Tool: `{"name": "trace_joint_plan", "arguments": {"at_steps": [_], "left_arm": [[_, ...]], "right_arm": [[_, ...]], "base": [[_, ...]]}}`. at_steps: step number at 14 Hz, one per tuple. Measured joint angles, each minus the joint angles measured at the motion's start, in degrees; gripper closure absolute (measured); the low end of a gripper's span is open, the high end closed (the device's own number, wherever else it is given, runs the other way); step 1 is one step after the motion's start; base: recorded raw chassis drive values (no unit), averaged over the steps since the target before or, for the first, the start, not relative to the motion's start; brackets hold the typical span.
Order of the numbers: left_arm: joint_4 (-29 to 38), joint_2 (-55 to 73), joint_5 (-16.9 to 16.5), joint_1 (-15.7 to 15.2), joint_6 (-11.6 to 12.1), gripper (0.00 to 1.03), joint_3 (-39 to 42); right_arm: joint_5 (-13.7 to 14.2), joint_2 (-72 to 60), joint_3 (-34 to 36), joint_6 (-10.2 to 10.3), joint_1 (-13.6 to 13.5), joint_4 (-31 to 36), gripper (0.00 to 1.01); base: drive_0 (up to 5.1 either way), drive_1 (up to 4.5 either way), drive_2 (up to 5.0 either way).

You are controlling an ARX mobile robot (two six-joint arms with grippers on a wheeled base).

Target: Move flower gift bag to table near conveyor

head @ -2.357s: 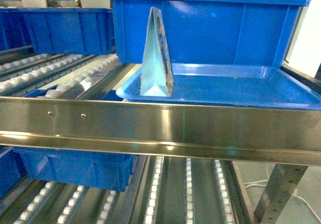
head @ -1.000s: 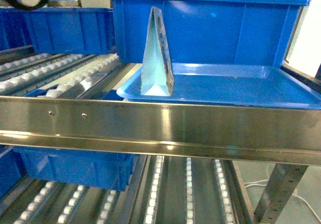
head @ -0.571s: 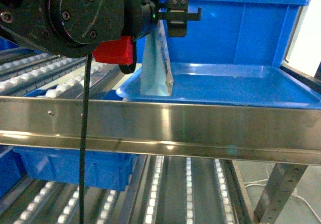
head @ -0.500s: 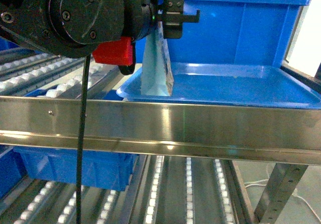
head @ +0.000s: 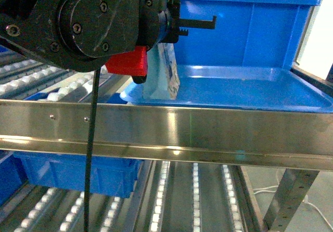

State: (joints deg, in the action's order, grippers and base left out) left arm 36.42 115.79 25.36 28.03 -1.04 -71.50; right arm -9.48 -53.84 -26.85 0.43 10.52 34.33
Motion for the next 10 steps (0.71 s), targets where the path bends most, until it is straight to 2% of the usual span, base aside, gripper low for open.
{"name": "trace_joint_plan", "arguments": {"at_steps": [2, 4, 5, 6, 7, 8, 9, 10], "left_arm": [[2.1, -1.7, 0.8, 0.0, 0.7, 1.01, 2.2], [7.0, -4.2, 0.4, -0.2, 3.1, 1.01, 5.0], [9.8, -8.1, -0.4, -0.7, 4.3, 1.01, 7.4], [9.7, -10.8, -1.1, -1.2, 4.5, 1.01, 8.0], [12.9, -13.9, -1.6, -2.1, 5.0, 1.01, 9.3], [12.5, -16.6, -1.6, -2.8, 5.0, 1.01, 10.5], [14.5, -19.2, -1.6, -3.6, 5.8, 1.01, 12.9], [13.2, -23.0, -1.3, -4.6, 6.9, 1.01, 16.0]], "right_arm": [[0.0, 0.0, 0.0, 0.0, 0.0, 0.0, 0.99], [0.0, 0.0, 0.0, 0.0, 0.0, 0.0, 0.99], [0.0, 0.0, 0.0, 0.0, 0.0, 0.0, 0.99], [0.0, 0.0, 0.0, 0.0, 0.0, 0.0, 0.99], [0.0, 0.0, 0.0, 0.0, 0.0, 0.0, 0.99], [0.0, 0.0, 0.0, 0.0, 0.0, 0.0, 0.99], [0.0, 0.0, 0.0, 0.0, 0.0, 0.0, 0.99], [0.0, 0.0, 0.0, 0.0, 0.0, 0.0, 0.99]], "base": [[0.0, 0.00, 0.0], [0.0, 0.00, 0.0], [0.0, 0.00, 0.0], [0.0, 0.00, 0.0], [0.0, 0.00, 0.0], [0.0, 0.00, 0.0], [0.0, 0.00, 0.0], [0.0, 0.00, 0.0]]}}
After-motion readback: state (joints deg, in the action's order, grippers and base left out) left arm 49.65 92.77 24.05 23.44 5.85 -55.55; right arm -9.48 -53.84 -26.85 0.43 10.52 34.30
